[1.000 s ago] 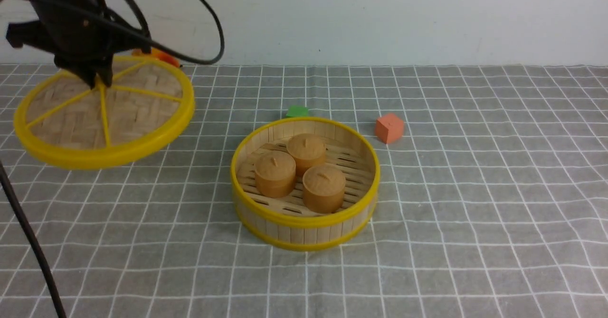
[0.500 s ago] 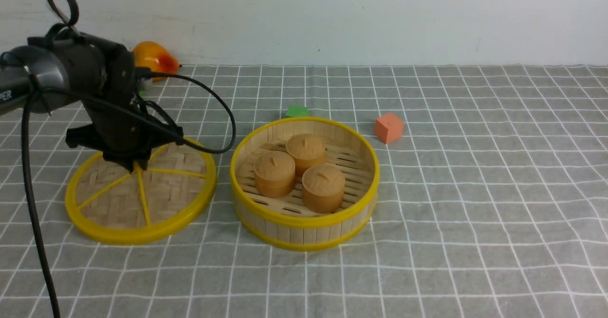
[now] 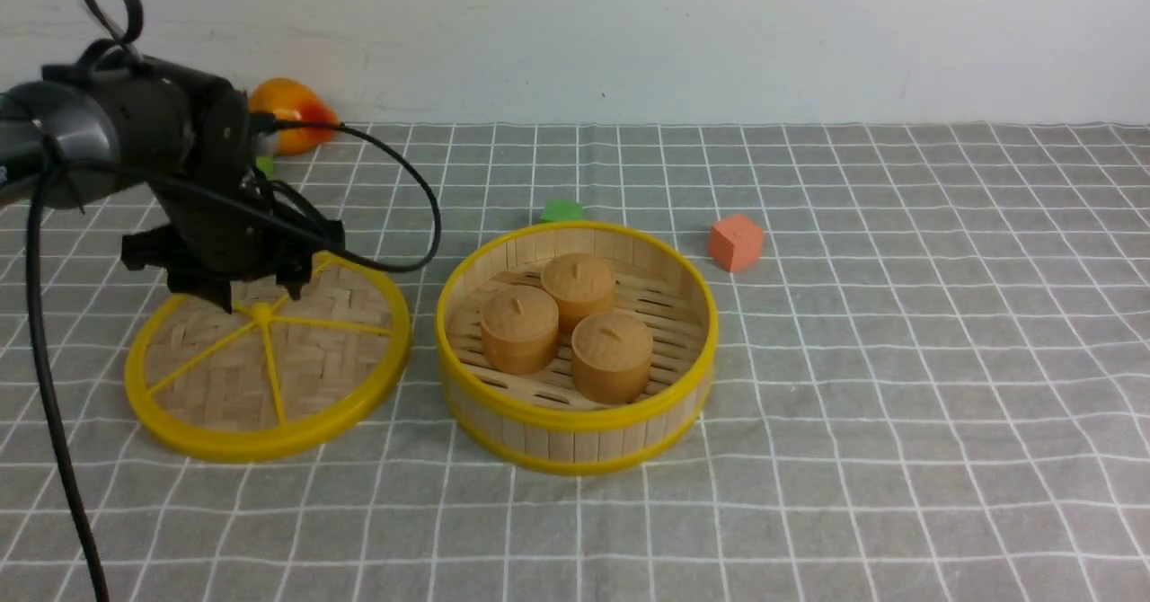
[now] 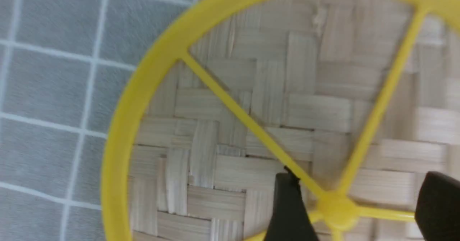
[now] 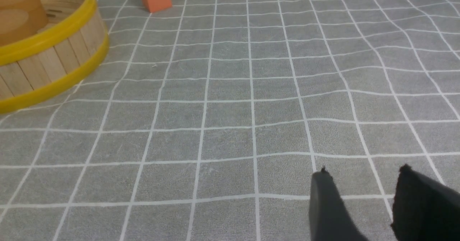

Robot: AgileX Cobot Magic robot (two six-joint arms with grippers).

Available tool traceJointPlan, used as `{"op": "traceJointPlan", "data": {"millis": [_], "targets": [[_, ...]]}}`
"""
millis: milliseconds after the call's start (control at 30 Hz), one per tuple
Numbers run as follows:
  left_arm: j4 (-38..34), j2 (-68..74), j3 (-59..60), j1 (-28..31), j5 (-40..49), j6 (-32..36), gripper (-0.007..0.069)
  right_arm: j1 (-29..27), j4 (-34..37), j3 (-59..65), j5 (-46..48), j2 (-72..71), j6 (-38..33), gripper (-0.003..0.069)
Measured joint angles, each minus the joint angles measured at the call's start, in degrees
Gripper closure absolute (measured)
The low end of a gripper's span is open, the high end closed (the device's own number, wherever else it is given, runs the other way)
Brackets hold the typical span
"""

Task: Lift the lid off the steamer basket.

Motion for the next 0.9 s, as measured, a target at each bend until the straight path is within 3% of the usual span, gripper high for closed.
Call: {"op": "traceJointPlan", "data": {"millis": [133, 167, 233, 333, 467, 700, 900], "targets": [[-1.67, -12.41, 1.25, -0.12, -3.42, 0.0, 0.0354, 0.0, 0.0, 0.0, 0.0, 0.0, 0.0, 0.0418], [-1.95, -13.16, 1.71, -0.21, -3.72, 0.05, 0.0365, 0.0, 0.0, 0.0, 0.0, 0.0, 0.0, 0.0418], [-3.03, -24.08, 6.55, -1.9, -8.54, 0.11, 0.0513, 0.0, 0.0, 0.0, 0.0, 0.0, 0.0, 0.0418], [-3.75, -36.59, 15.83, -5.38, -14.26, 0.7, 0.0638, 0.0, 0.0, 0.0, 0.0, 0.0, 0.0, 0.0418], [-4.54, -55.52, 32.94, -10.16, -20.48, 0.9, 0.0637, 0.0, 0.0, 0.0, 0.0, 0.0, 0.0, 0.0418], [-4.82, -78.38, 53.93, -10.49, -21.96, 0.9, 0.0637, 0.0, 0.0, 0.0, 0.0, 0.0, 0.0, 0.0418], [-4.82, -94.28, 64.73, -10.49, -21.12, 0.9, 0.0637, 0.0, 0.0, 0.0, 0.0, 0.0, 0.0, 0.0418]]}}
